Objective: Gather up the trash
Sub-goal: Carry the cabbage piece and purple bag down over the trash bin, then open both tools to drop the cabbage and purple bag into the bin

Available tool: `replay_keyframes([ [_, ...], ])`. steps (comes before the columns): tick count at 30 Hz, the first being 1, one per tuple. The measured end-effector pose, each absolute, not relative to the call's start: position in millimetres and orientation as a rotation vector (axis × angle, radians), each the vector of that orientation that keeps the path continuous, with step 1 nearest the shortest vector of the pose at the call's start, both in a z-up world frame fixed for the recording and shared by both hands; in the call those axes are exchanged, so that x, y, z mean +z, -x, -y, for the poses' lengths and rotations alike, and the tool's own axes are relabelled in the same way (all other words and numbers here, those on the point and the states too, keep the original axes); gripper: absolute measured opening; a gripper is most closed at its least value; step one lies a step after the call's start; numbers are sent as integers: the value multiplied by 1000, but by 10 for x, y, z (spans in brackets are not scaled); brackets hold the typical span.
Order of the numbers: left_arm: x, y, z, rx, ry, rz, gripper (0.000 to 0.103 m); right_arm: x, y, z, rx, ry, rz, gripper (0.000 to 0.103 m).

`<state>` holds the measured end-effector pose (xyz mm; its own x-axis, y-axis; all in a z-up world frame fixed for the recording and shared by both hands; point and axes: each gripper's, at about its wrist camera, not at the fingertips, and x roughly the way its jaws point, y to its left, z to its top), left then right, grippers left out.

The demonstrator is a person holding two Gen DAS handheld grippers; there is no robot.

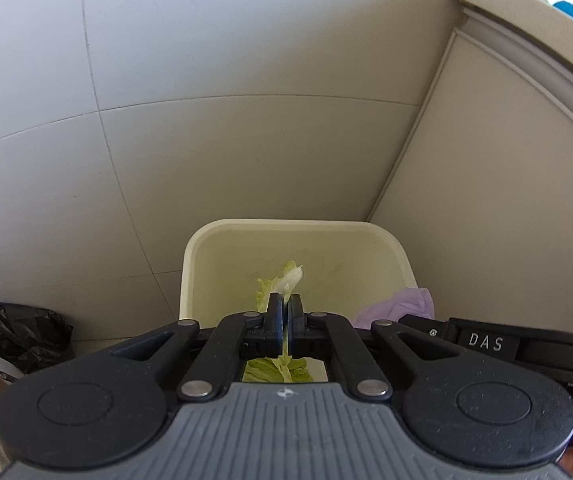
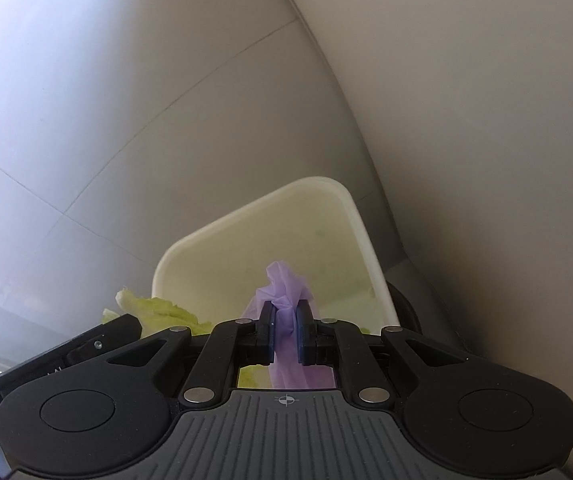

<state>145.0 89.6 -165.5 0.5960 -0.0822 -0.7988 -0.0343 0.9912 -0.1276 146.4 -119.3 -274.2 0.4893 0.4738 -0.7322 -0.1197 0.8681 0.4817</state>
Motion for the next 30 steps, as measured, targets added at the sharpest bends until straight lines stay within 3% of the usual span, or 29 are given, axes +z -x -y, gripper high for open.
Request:
replay_keyframes([
  [6, -1698, -1457, -873, -25, 124, -944, 2, -2679, -1461, 1219, 380, -409, -998, 16],
  [8, -1706, -1456, -863, -32, 116, -945, 7, -2634, -1459, 1203, 383, -403, -991, 16],
  [9, -1706, -1453, -859, -25, 110, -941, 18, -2614, -1427, 1221, 387, -405, -988, 18],
  [10, -1717, -1461, -864, -13, 103, -940, 36, -2608, -1436, 1227, 384, -412, -989, 31],
  [12, -1725, -1462, -874, 1, 102, -942, 49, -2623, -1417, 1275, 376, -440, -993, 52],
  [30, -1726, -1384, -896, 1, 106, -942, 54, -2441, -1312, 1347, 387, -418, -999, 57],
])
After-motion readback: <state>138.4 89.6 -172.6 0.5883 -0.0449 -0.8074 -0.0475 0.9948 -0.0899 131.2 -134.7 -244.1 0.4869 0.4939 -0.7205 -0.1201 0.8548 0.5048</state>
